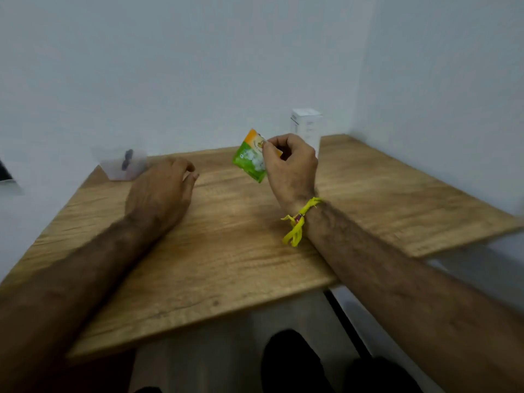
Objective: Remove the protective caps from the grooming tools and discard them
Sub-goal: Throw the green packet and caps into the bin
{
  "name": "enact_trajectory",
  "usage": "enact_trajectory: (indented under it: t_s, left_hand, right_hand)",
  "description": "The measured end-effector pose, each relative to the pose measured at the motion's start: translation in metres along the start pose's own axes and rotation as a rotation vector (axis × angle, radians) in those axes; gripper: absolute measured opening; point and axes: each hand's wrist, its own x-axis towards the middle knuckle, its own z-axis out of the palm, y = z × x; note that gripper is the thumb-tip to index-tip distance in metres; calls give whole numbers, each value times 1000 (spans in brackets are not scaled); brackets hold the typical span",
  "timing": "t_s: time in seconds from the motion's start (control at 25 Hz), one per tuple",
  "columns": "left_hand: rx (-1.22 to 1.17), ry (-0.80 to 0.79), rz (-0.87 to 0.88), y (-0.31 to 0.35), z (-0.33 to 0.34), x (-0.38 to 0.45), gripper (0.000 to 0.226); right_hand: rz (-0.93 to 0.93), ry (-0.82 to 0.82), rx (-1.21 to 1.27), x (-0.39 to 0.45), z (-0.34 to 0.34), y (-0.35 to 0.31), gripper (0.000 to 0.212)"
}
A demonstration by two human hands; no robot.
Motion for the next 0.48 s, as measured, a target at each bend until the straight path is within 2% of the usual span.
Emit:
enact_trajectory:
  t_s: [0.2, 0.32, 0.4, 0.48]
  left_hand:
    - [-215, -146, 159, 133, -2, -7, 38]
    - [-288, -119, 322, 220, -1, -39, 42]
    - [-242, -65, 443, 260, 9, -63, 44]
    - [-121, -21, 524, 292, 24, -78, 47]
  right_hand:
    - [-158, 179, -59, -24, -113, -17, 6]
    - [-218, 377, -62, -57, -197, 0, 3]
    - [-178, 523, -71, -87, -248, 25, 4]
    - [-64, 657, -139, -119, -291, 68, 6]
